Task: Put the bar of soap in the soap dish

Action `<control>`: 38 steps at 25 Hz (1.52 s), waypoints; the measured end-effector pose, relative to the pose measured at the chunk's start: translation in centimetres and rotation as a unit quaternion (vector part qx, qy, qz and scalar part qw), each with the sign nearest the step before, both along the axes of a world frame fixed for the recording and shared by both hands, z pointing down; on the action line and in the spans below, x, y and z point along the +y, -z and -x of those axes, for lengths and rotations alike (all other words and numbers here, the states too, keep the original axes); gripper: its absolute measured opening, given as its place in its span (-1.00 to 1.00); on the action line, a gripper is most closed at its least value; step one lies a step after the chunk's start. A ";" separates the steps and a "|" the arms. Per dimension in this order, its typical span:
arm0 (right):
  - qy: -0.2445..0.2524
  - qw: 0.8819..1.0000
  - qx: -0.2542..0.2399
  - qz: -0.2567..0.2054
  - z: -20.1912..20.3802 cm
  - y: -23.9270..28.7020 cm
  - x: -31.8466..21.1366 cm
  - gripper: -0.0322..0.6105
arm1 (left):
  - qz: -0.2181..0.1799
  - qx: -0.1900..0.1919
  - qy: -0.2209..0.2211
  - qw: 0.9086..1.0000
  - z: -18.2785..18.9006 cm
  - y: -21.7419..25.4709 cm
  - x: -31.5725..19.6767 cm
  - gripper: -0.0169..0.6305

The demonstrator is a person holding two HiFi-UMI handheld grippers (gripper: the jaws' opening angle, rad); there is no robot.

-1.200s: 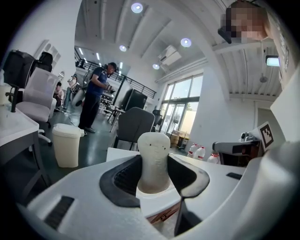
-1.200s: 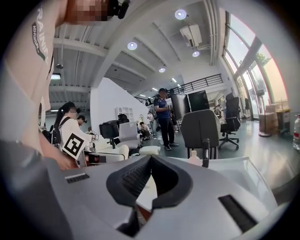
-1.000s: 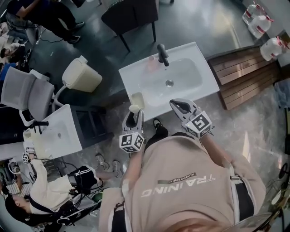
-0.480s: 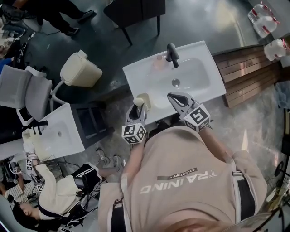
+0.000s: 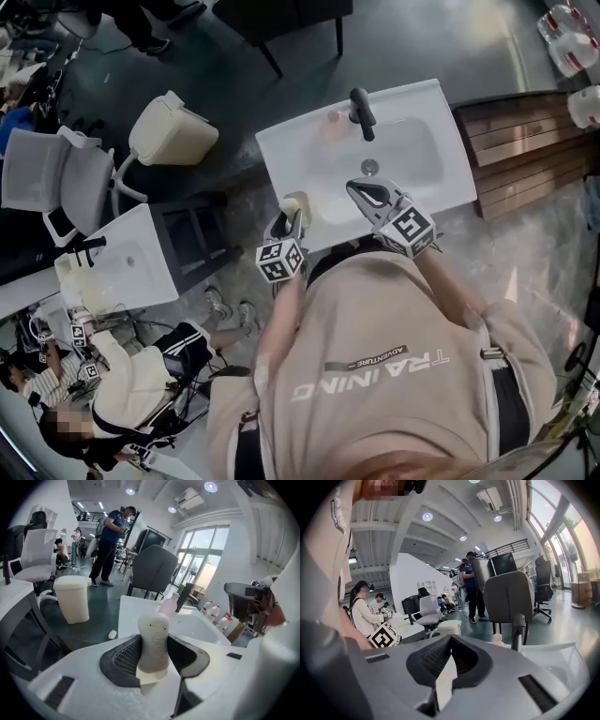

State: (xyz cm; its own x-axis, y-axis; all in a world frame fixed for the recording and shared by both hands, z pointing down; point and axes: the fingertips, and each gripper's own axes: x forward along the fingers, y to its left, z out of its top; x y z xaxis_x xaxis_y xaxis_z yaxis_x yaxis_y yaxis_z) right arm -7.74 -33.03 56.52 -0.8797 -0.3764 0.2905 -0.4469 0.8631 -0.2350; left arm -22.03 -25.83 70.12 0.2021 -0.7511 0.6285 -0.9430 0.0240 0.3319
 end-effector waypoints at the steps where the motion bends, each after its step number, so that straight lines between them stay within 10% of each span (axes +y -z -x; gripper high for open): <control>1: 0.003 1.000 0.000 0.003 -0.1 -0.2 -0.3 -0.86 | 0.012 -0.007 0.002 1.000 0.1 -0.4 0.1 -0.41; 23: 0.039 0.998 -0.016 0.042 -0.8 -2.2 -4.7 -0.86 | 0.207 -0.018 0.013 0.978 -1.2 -5.9 -0.4 -0.41; 38: 0.068 0.997 -0.020 0.038 0.3 -1.2 -4.0 -0.86 | 0.156 -0.051 0.038 0.986 -1.4 -2.7 -1.4 -0.41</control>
State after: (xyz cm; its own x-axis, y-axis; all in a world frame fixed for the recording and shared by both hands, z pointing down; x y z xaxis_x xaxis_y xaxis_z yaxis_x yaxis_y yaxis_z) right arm -8.05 -37.01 57.67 -0.9330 -0.2302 0.2767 -0.3149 0.8943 -0.3180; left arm -20.66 -27.27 72.80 0.0764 -0.5277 0.8460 -0.9629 0.1813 0.2000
